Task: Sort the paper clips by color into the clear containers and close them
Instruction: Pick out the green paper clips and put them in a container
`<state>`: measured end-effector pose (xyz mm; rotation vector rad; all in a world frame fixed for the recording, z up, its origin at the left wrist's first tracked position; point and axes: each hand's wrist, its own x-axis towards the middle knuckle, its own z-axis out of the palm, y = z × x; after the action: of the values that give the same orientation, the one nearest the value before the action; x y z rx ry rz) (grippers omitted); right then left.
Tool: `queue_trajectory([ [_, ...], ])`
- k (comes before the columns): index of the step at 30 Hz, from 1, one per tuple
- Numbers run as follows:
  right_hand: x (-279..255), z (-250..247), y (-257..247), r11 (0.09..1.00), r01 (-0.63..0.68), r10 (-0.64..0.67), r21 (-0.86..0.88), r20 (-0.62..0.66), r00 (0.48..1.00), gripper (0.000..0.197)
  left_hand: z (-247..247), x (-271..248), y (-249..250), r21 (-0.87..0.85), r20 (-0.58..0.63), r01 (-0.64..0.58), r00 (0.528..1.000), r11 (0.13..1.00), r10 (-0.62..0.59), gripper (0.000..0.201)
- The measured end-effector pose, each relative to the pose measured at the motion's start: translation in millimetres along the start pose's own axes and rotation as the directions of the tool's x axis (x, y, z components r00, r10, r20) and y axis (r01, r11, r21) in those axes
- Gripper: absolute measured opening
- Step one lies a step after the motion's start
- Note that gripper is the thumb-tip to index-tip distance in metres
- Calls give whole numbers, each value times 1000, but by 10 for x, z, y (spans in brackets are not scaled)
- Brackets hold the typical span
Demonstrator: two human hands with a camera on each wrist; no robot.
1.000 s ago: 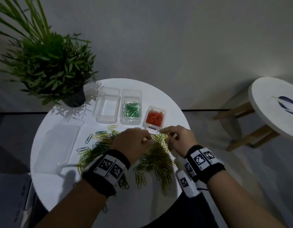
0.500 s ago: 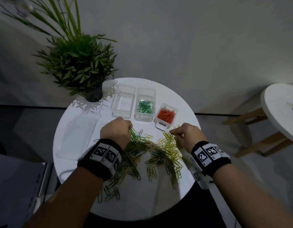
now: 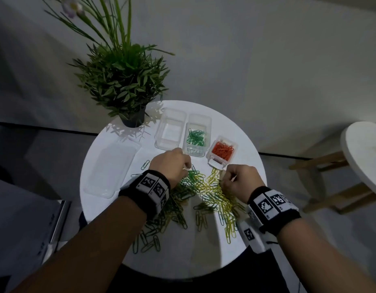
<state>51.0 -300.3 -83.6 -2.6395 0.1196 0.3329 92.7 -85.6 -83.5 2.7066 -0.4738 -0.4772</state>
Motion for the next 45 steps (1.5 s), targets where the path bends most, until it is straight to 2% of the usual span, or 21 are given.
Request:
queue_trajectory([
  [4,-88,-16,-33,971,-23,24,238,1,1000,30,5,55,63,76,67,-75,995,994,70,26],
  [8,-85,53,-70,941,-79,64,330,57,996,35,0,94,109,101,15,-91,996,991,90,11],
  [11,-57,107,-166,915,-128,99,381,95,991,35,-16,65,42,-63,-26,-40,999,997,38,9],
  [13,-19,137,-278,917,-124,89,379,107,990,30,-50,27,-37,-282,-42,32,998,959,-46,7],
  [15,37,177,-406,953,-72,40,296,115,993,22,-93,-34,-109,-472,-33,91,992,877,-121,9],
  [17,78,187,-557,996,-11,4,84,85,996,12,-109,-101,-187,-599,16,127,989,790,-147,10],
  [18,98,181,-630,1000,14,-12,-25,70,997,14,-109,-133,-227,-657,37,138,988,741,-150,12],
  [20,140,172,-741,976,63,-46,-207,86,995,38,-93,-198,-293,-754,52,137,987,643,-150,13],
  [22,192,167,-814,947,86,-52,-308,117,992,52,-94,-256,-309,-826,79,167,980,538,-183,9],
  [25,261,182,-863,921,75,-22,-381,142,990,42,-141,-297,-305,-890,157,247,955,383,-251,18],
  [26,274,188,-874,917,61,-3,-395,145,989,38,-170,-298,-304,-891,179,268,949,367,-260,19],
  [27,280,193,-882,917,45,12,-397,140,990,34,-190,-291,-309,-871,180,282,945,403,-271,18],
  [28,282,196,-892,918,32,21,-396,129,991,30,-200,-281,-311,-827,152,280,946,487,-286,19],
  [30,280,202,-908,917,26,16,-398,102,995,22,-174,-254,-310,-693,15,231,952,683,-307,19],
  [31,280,207,-912,918,30,9,-395,95,995,20,-166,-241,-289,-628,-43,210,952,750,-302,17],
  [33,276,225,-890,930,34,-2,-367,86,996,17,-162,-203,-215,-536,-76,189,960,823,-270,10],
  [35,260,236,-837,958,13,7,-288,70,998,12,-160,-145,-146,-404,-64,184,972,896,-228,11],
  [39,185,208,-639,991,-98,92,94,68,993,13,-169,-13,-105,-187,-81,123,987,975,-140,23],
  [42,98,137,-527,887,-194,160,420,115,980,21,-185,50,-112,-43,-39,106,993,994,-107,23],
  [44,57,104,-479,739,-244,167,628,180,969,31,-187,68,-118,45,-16,88,996,995,-88,17],
  [45,43,99,-474,631,-281,164,723,230,959,33,-179,68,-132,72,-8,83,997,994,-82,15],
])
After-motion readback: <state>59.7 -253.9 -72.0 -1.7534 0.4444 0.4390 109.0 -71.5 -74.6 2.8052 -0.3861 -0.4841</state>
